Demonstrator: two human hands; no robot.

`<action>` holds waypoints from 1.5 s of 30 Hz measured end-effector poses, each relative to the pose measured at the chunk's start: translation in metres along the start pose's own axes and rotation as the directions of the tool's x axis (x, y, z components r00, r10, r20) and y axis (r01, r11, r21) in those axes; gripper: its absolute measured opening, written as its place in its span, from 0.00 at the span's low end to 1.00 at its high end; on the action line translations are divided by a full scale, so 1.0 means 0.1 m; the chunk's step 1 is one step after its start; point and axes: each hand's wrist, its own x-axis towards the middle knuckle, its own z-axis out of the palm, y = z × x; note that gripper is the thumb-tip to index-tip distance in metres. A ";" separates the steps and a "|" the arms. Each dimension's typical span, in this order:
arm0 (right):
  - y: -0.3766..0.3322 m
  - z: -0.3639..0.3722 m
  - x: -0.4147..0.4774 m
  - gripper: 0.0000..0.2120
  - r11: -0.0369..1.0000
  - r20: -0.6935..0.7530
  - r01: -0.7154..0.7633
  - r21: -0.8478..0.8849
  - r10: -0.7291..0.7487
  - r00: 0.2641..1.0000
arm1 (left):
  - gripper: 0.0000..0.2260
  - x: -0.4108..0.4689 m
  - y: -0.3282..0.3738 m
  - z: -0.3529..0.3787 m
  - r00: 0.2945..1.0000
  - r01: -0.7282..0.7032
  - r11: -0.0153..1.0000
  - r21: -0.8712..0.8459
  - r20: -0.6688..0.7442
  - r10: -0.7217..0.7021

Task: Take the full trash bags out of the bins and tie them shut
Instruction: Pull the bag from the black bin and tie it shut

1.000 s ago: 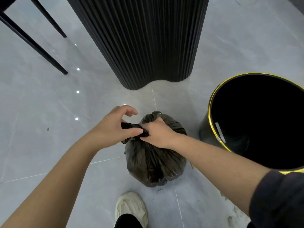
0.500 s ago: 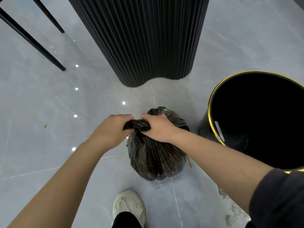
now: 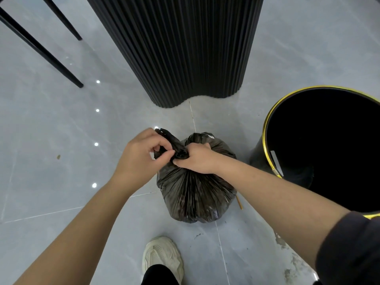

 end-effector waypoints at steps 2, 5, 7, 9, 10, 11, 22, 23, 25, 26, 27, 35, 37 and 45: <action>-0.01 0.02 0.01 0.14 0.999 -0.016 -0.009 -0.036 0.009 1.000 | 0.07 0.01 -0.06 0.04 0.996 -0.004 0.999 0.045 0.091 0.000; -0.04 0.05 0.01 0.15 0.995 -0.019 -0.024 -0.096 0.022 1.000 | 0.09 0.05 -0.13 0.16 0.976 0.081 0.984 0.160 0.188 -0.111; -0.06 0.06 0.01 0.16 0.993 -0.018 -0.023 -0.114 0.022 1.000 | 0.05 0.07 -0.13 0.20 0.968 0.163 0.980 0.113 0.173 -0.181; -0.07 0.05 -0.01 0.17 0.993 -0.023 -0.022 -0.118 0.019 1.000 | 0.07 0.08 -0.09 0.19 0.949 0.269 0.962 -0.047 0.186 -0.256; -0.07 0.05 -0.01 0.17 0.992 -0.022 -0.024 -0.124 0.021 1.000 | 0.08 0.09 -0.08 0.16 0.935 0.313 0.939 -0.142 0.219 -0.279; -0.07 0.04 -0.02 0.18 0.991 -0.019 -0.026 -0.129 0.024 1.000 | 0.09 0.09 -0.06 0.12 0.923 0.343 0.912 -0.223 0.259 -0.284; -0.07 0.04 -0.04 0.14 0.987 -0.038 0.006 -0.161 -0.012 0.999 | 0.07 0.11 -0.03 0.00 0.832 0.436 0.878 -0.197 0.461 -0.310; -0.07 0.05 -0.03 0.14 0.986 -0.039 0.007 -0.164 -0.014 0.999 | 0.09 0.13 -0.02 0.01 0.835 0.450 0.867 -0.215 0.446 -0.323; -0.06 0.06 -0.02 0.13 0.987 -0.057 0.007 -0.163 -0.016 0.998 | 0.14 0.16 -0.04 -0.02 0.850 0.506 0.753 -0.422 0.392 -0.352; -0.05 0.07 -0.02 0.13 0.987 -0.065 0.006 -0.163 -0.017 0.998 | 0.15 0.18 -0.06 -0.06 0.863 0.503 0.657 -0.562 0.363 -0.350; -0.05 0.07 -0.02 0.14 0.986 -0.068 0.005 -0.164 -0.017 0.998 | 0.15 0.19 -0.08 -0.10 0.874 0.485 0.559 -0.673 0.343 -0.346; -0.05 0.08 -0.04 0.14 0.977 -0.073 0.046 -0.208 -0.062 0.995 | 0.10 0.17 0.05 -0.02 0.765 0.548 0.820 -0.167 0.497 -0.409; -0.05 0.08 -0.04 0.13 0.976 -0.082 0.047 -0.214 -0.066 0.994 | 0.11 0.20 0.05 -0.04 0.775 0.581 0.748 -0.320 0.499 -0.388; -0.04 0.05 -0.09 0.16 0.978 -0.067 0.029 -0.208 -0.043 0.997 | 0.12 0.14 0.24 -0.24 0.969 0.246 0.828 -0.503 0.111 -0.220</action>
